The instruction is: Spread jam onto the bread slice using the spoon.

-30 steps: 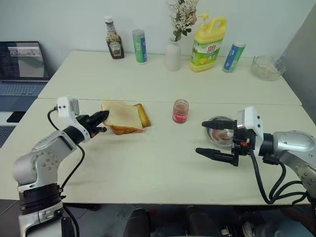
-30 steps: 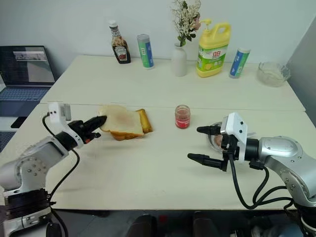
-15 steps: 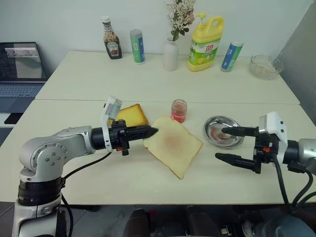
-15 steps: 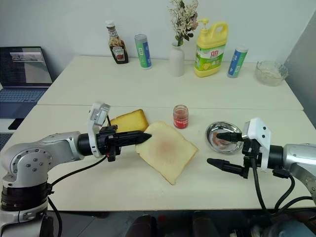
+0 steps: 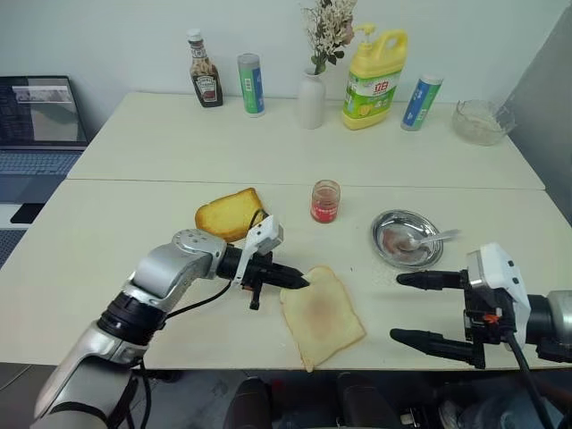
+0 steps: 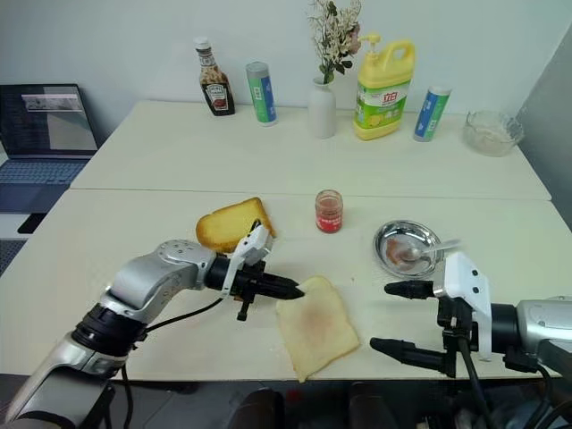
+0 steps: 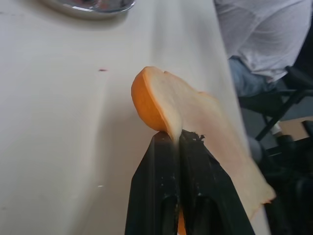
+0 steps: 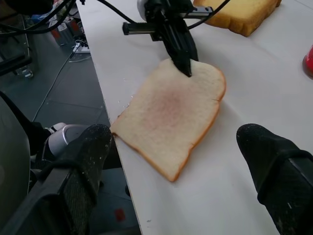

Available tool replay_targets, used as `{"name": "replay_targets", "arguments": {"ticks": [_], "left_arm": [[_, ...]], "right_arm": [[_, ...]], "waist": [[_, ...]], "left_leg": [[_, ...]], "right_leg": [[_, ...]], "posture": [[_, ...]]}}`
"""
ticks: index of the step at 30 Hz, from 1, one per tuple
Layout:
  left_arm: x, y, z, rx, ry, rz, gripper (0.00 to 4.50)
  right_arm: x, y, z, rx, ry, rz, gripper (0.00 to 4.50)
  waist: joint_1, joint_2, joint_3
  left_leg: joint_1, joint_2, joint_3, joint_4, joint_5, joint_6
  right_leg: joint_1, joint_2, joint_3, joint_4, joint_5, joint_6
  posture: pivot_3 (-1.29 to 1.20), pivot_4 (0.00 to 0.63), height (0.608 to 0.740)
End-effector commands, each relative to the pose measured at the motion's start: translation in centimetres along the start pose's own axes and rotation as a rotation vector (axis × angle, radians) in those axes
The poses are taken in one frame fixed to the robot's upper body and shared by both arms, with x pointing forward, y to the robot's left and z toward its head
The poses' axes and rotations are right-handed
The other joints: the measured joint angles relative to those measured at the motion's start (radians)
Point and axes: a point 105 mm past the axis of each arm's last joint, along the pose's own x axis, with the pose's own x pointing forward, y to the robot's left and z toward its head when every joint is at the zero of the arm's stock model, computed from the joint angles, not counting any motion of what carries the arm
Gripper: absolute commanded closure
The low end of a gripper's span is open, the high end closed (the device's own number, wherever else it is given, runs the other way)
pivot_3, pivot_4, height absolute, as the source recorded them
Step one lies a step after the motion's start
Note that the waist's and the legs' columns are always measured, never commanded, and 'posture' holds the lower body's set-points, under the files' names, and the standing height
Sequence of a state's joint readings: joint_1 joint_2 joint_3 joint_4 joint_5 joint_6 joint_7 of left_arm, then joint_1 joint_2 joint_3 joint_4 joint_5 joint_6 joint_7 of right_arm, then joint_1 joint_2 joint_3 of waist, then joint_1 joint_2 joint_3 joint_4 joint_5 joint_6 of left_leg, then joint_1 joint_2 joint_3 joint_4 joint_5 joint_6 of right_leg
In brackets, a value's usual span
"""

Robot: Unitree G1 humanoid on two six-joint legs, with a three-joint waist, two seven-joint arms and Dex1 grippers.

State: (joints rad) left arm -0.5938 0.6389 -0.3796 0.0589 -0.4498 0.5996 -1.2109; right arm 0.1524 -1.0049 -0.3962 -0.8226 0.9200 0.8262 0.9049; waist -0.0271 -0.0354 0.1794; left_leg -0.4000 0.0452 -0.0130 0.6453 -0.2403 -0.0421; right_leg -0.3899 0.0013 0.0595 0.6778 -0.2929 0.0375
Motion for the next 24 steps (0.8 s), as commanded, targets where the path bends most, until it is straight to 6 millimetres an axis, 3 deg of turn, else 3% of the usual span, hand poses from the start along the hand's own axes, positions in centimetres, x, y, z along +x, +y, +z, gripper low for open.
{"name": "replay_targets", "arguments": {"ticks": [1, 17, 20, 24], "left_arm": [[0.4, 1.4, 1.8, 0.153, -0.016, 0.052, 4.46], [1.2, 4.8, 1.9, 0.344, 0.029, 0.222, 4.46], [1.1, 5.9, 2.3, 0.374, 0.019, 0.298, 3.81], [1.1, 6.1, 2.7, 0.381, 0.0, 0.306, 2.54]], "right_arm": [[0.3, 0.1, 0.6, -0.045, -0.016, -0.007, 0.0], [1.1, 0.1, 0.4, -0.053, -0.035, 0.003, 0.0], [1.3, -0.1, 0.6, -0.062, -0.048, -0.011, 0.0], [1.2, -0.2, 0.6, -0.066, -0.053, -0.019, 0.0]], "waist": [[0.001, 0.0, 0.0], [0.0, 0.0, 0.0], [0.0, 0.0, 0.0], [-0.001, 0.0, 0.0]], "left_leg": [[0.0, 0.0, 0.0, 0.0, 0.0, 0.0], [0.0, 0.0, -0.001, 0.0, 0.0, 0.0], [0.0, 0.0, 0.0, 0.0, 0.0, 0.0], [0.0, 0.0, 0.0, 0.0, 0.0, 0.0]], "right_leg": [[0.0, 0.0, 0.0, 0.0, 0.0, 0.0], [0.0, 0.0, 0.0, 0.0, 0.0, 0.0], [0.0, 0.0, 0.0, 0.0, 0.0, 0.0], [0.0, 0.0, 0.0, 0.001, 0.0, 0.0]], "posture": [[0.0, 0.15, 0.74], [0.0, 0.15, 0.74], [0.0, 0.15, 0.74], [0.0, 0.15, 0.74]]}}
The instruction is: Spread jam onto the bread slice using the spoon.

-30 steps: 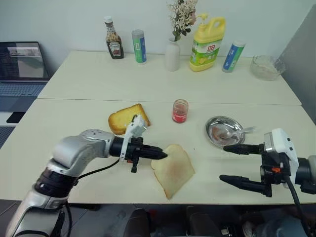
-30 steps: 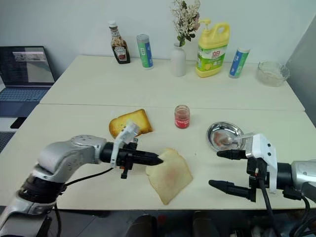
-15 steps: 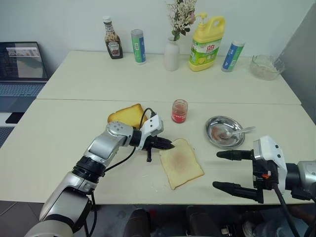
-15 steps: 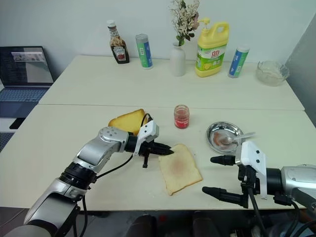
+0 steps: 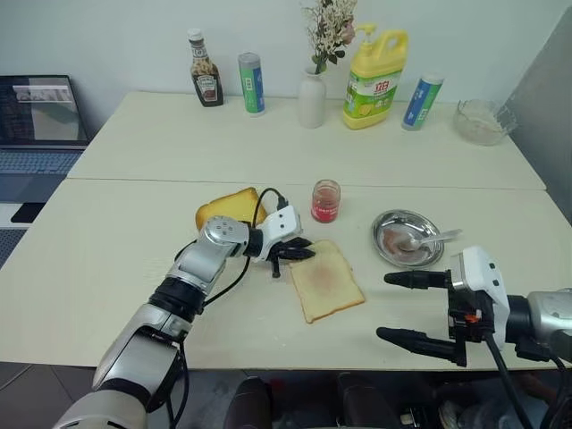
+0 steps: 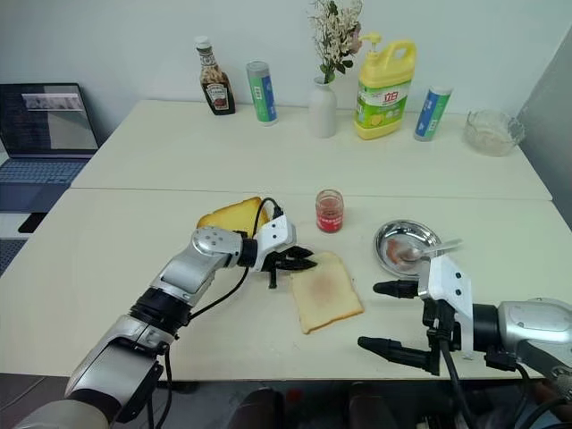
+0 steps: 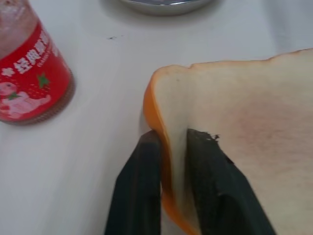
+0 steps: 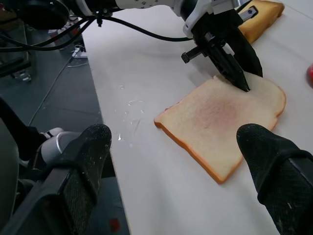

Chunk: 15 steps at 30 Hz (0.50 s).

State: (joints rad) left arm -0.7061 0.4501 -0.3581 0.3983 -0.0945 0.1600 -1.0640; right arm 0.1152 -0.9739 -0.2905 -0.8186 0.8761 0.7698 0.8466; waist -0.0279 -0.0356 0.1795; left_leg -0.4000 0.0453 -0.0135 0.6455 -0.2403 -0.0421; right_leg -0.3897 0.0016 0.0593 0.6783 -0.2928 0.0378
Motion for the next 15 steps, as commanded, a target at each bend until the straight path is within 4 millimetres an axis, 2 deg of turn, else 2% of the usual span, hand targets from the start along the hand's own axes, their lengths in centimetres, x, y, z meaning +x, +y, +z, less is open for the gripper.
{"name": "replay_targets", "arguments": {"ticks": [1, 5, 12, 15], "left_arm": [[-0.5, 0.8, 1.5, 0.049, -0.04, 0.026, 2.2], [-1.1, 0.8, 1.7, 0.074, -0.048, 0.033, 0.93], [-3.7, 1.8, 3.2, 0.09, -0.102, 0.133, 0.93], [-7.1, 0.8, 4.7, 0.087, -0.168, 0.178, 0.93]], "right_arm": [[-0.1, 0.0, 0.6, -0.04, -0.017, -0.009, 0.0], [-0.2, 0.0, 0.5, -0.036, -0.017, -0.015, 0.0], [-0.5, -0.5, 0.5, -0.045, -0.023, -0.06, 0.0], [-1.6, -2.6, 1.3, -0.073, -0.1, -0.221, 0.0]], "waist": [[0.0, 0.0, 0.0], [0.0, 0.0, 0.0], [-0.001, 0.0, 0.0], [-0.004, 0.0, 0.0]], "left_leg": [[0.0, 0.0, 0.0, 0.0, 0.0, 0.0], [0.0, 0.0, 0.0, 0.0, 0.0, 0.0], [0.0, 0.0, 0.0, 0.0, 0.0, 0.0], [0.0, 0.001, 0.0, 0.0, 0.0, 0.0]], "right_leg": [[0.0, 0.0, 0.0, 0.0, 0.0, 0.0], [0.0, 0.0, 0.0, 0.0, 0.0, 0.0], [0.0, 0.0, 0.0, 0.0, 0.0, 0.0], [0.0, 0.0, 0.0, 0.0, 0.0, 0.0]], "posture": [[0.0, 0.15, 0.74], [0.0, 0.15, 0.74], [0.0, 0.15, 0.74], [0.0, 0.15, 0.74]]}}
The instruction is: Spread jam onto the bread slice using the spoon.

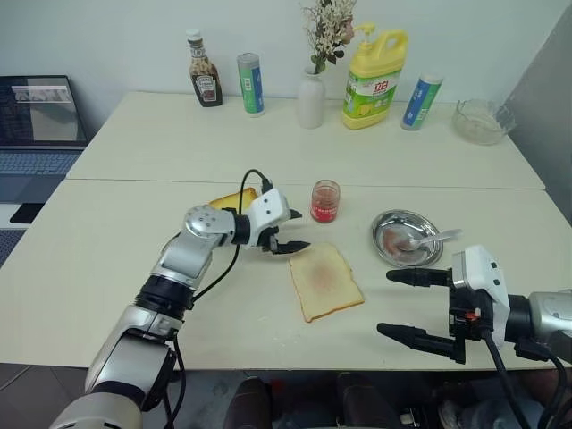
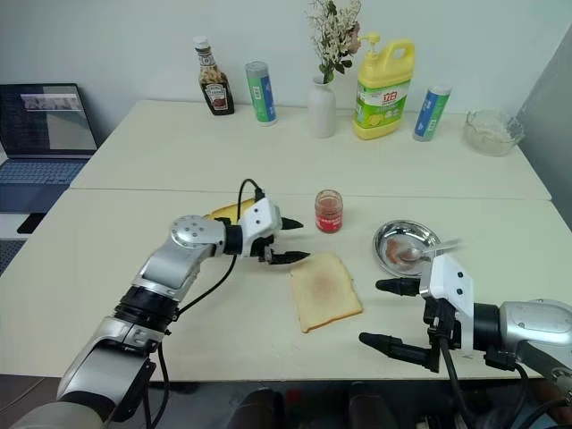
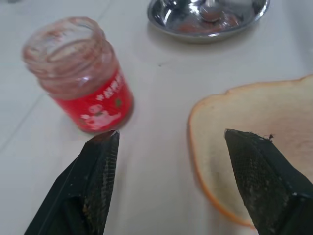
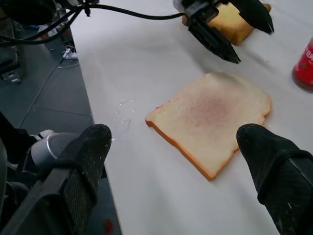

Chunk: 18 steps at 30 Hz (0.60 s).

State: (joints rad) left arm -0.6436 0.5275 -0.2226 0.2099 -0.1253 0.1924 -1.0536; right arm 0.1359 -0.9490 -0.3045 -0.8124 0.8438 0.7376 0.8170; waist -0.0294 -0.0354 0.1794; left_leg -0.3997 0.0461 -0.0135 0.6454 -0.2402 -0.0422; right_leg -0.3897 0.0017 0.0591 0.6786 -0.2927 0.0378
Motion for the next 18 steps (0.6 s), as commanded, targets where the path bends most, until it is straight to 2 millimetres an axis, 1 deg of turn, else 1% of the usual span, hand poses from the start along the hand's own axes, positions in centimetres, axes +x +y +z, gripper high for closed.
{"name": "replay_targets", "arguments": {"ticks": [1, 4, 6, 7, 8, 9, 11, 13, 14, 15, 18], "left_arm": [[-4.0, -0.5, 3.1, 0.031, -0.095, 0.053, 0.93], [-6.2, -1.6, 3.6, 0.023, -0.09, 0.081, 0.93], [-7.1, -2.4, 3.9, 0.028, -0.088, 0.088, 0.56], [-7.4, -3.3, 3.9, 0.049, -0.081, 0.057, 0.34], [-7.6, -4.1, 3.9, 0.064, -0.075, 0.033, 0.03], [-7.7, -4.6, 4.0, 0.068, -0.074, 0.016, 0.01], [-7.8, -5.4, 4.3, 0.057, -0.085, -0.012, 0.01], [-8.0, -7.8, 5.0, 0.062, -0.095, -0.141, 0.01], [-8.2, -8.6, 5.2, 0.068, -0.1, -0.181, 0.01], [-8.4, -8.9, 5.4, 0.059, -0.099, -0.201, 0.01], [-8.7, -9.1, 5.7, 0.088, -0.086, -0.216, 0.01]], "right_arm": [[-1.6, -2.5, 1.5, -0.062, -0.099, -0.201, 0.0], [-2.6, -3.6, 1.2, -0.056, -0.137, -0.329, 0.0], [-3.5, -5.2, 1.0, -0.059, -0.19, -0.486, 0.0], [-4.1, -6.1, 0.7, -0.054, -0.22, -0.589, 0.0], [-4.6, -6.6, 0.5, -0.049, -0.24, -0.657, 0.0], [-4.7, -6.8, 0.1, -0.041, -0.247, -0.693, 0.0], [-4.8, -6.6, -0.5, -0.002, -0.259, -0.719, 0.0], [-4.6, -5.6, -2.8, 0.126, -0.251, -0.731, 0.0], [-4.5, -4.9, -3.8, 0.191, -0.252, -0.727, 0.0], [-4.5, -4.4, -4.4, 0.233, -0.253, -0.733, 0.0], [-5.5, -4.2, -5.9, 0.313, -0.253, -0.81, 0.0]], "waist": [[-0.004, 0.0, 0.0], [-0.001, 0.0, 0.0], [0.003, 0.0, 0.0], [0.005, 0.0, 0.0], [0.005, 0.0, 0.0], [0.005, 0.0, 0.0], [0.006, 0.001, 0.0], [0.005, 0.001, 0.0], [0.004, 0.001, 0.0], [0.005, 0.002, -0.001], [0.002, 0.005, 0.0]], "left_leg": [[0.0, 0.0, 0.0, 0.0, 0.0, 0.0], [0.0, 0.001, 0.0, -0.001, 0.0, 0.0], [0.0, 0.001, -0.001, -0.001, 0.0, 0.0], [0.0, 0.001, -0.002, 0.0, 0.0, 0.0], [0.0, 0.0, -0.002, 0.0, 0.0, 0.0], [0.0, 0.0, -0.002, 0.0, 0.0, 0.0], [0.001, -0.001, 0.0, 0.0, 0.0, 0.0], [0.001, -0.001, 0.0, 0.0, 0.0, 0.0], [0.001, 0.0, 0.0, 0.0, 0.0, 0.0], [0.001, 0.0, -0.001, -0.001, 0.0, 0.0], [0.001, 0.001, -0.001, -0.002, 0.0, 0.0]], "right_leg": [[0.0, 0.0, 0.0, 0.0, 0.0, 0.0], [0.0, 0.0, 0.001, 0.001, 0.0, 0.0], [0.0, 0.0, 0.001, 0.001, 0.0, 0.0], [0.001, -0.001, 0.001, 0.001, 0.0, 0.0], [0.001, -0.001, 0.001, 0.001, 0.0, 0.0], [0.001, -0.001, 0.001, 0.0, 0.0, 0.0], [0.001, -0.002, 0.002, 0.001, 0.0, 0.0], [0.001, -0.002, 0.003, 0.001, 0.0, 0.0], [0.001, -0.002, 0.003, 0.0, 0.0, -0.001], [0.001, -0.002, 0.003, 0.0, -0.001, -0.002], [0.0, -0.002, 0.002, 0.002, -0.002, -0.003]], "posture": [[0.0, 0.15, 0.74], [0.0, 0.15, 0.74], [0.0, 0.15, 0.74], [0.0, 0.15, 0.74], [0.0, 0.15, 0.74], [0.0, 0.15, 0.74], [0.0, 0.15, 0.74], [0.0, 0.15, 0.74], [0.0, 0.15, 0.74], [0.0, 0.15, 0.74], [0.0, 0.15, 0.74]]}}
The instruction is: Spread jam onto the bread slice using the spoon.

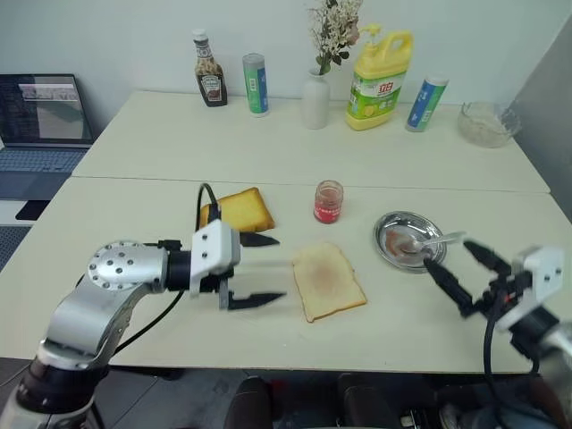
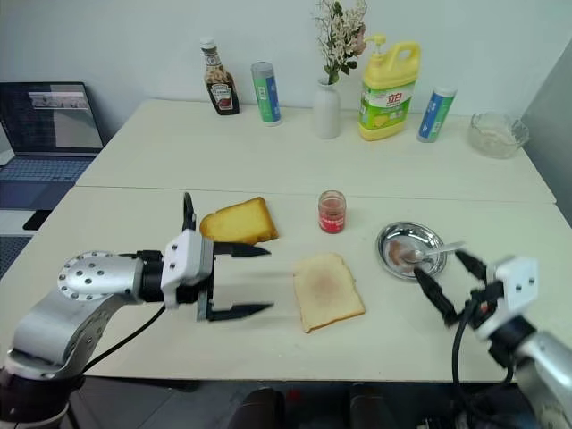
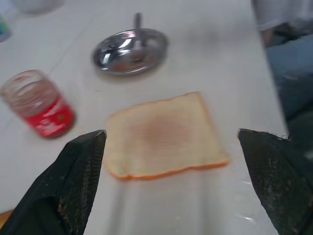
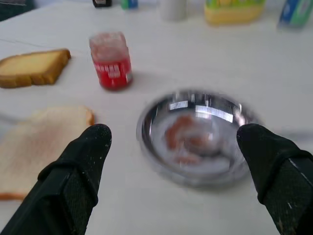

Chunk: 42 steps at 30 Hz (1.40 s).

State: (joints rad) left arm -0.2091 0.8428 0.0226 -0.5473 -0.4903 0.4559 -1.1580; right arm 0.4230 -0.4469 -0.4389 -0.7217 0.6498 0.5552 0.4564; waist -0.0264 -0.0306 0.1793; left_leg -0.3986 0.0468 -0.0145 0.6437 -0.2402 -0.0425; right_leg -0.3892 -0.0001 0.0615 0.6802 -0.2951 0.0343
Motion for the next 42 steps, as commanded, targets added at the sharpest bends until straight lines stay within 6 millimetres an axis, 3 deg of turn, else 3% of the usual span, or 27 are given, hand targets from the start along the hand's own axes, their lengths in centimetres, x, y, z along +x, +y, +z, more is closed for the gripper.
{"name": "replay_targets", "arguments": {"ticks": [1, 5, 14, 20, 30, 38, 42], "left_arm": [[-0.6, -0.3, 1.4, 0.081, 0.001, -0.016, 0.01], [-0.2, -0.7, 1.5, 0.105, -0.002, -0.026, 0.01], [1.4, -0.6, 2.0, 0.125, -0.06, -0.038, 0.01], [1.6, -0.2, 2.1, 0.124, -0.063, -0.016, 0.01], [1.3, 0.4, 1.8, 0.098, -0.054, 0.017, 0.01], [1.5, 0.5, 1.2, 0.096, -0.044, 0.013, 0.01], [1.6, 0.6, 1.1, 0.1, -0.04, 0.011, 0.0]], "right_arm": [[-1.0, -0.9, 0.6, 0.016, -0.042, -0.083, 0.0], [-0.5, -3.0, -0.4, 0.126, -0.045, -0.193, 0.0], [4.9, -6.5, 0.4, 0.337, -0.127, -0.196, 0.0], [6.2, -8.7, 0.3, 0.472, -0.153, -0.222, 0.0], [8.0, -8.9, 0.3, 0.648, -0.166, -0.12, 0.0], [9.8, -9.6, 0.0, 0.694, -0.181, -0.11, 0.0], [9.9, -9.9, 0.1, 0.705, -0.2, -0.104, 0.98]], "waist": [[-0.004, 0.001, -0.001], [-0.007, 0.001, -0.001], [-0.006, 0.001, -0.001], [-0.006, 0.001, 0.0], [-0.007, 0.002, 0.0], [-0.007, 0.002, 0.0], [-0.007, 0.002, 0.0]], "left_leg": [[0.001, 0.0, 0.0, 0.0, 0.0, 0.0], [0.003, 0.0, 0.002, 0.001, 0.0, 0.0], [0.004, 0.0, 0.011, 0.001, 0.0, 0.0], [0.003, 0.0, 0.01, 0.0, 0.0, 0.001], [0.003, 0.0, 0.012, 0.0, 0.0, 0.001], [0.003, 0.0, 0.012, 0.0, 0.0, 0.001], [0.003, 0.0, 0.012, 0.0, 0.0, 0.001]], "right_leg": [[0.0, 0.0, 0.0, 0.0, 0.0, 0.001], [0.001, 0.001, 0.003, 0.001, 0.0, 0.0], [0.0, 0.001, 0.007, -0.001, 0.002, 0.003], [-0.001, 0.002, 0.008, -0.001, 0.002, 0.001], [-0.002, 0.002, 0.008, 0.0, 0.002, 0.002], [-0.002, 0.002, 0.008, 0.0, 0.003, 0.002], [-0.002, 0.002, 0.008, 0.0, 0.003, 0.002]], "posture": [[0.0, 0.15, 0.74], [0.0, 0.15, 0.74], [0.0, 0.15, 0.74], [0.0, 0.15, 0.74], [0.0, 0.15, 0.74], [0.0, 0.15, 0.74], [0.0, 0.15, 0.74]]}}
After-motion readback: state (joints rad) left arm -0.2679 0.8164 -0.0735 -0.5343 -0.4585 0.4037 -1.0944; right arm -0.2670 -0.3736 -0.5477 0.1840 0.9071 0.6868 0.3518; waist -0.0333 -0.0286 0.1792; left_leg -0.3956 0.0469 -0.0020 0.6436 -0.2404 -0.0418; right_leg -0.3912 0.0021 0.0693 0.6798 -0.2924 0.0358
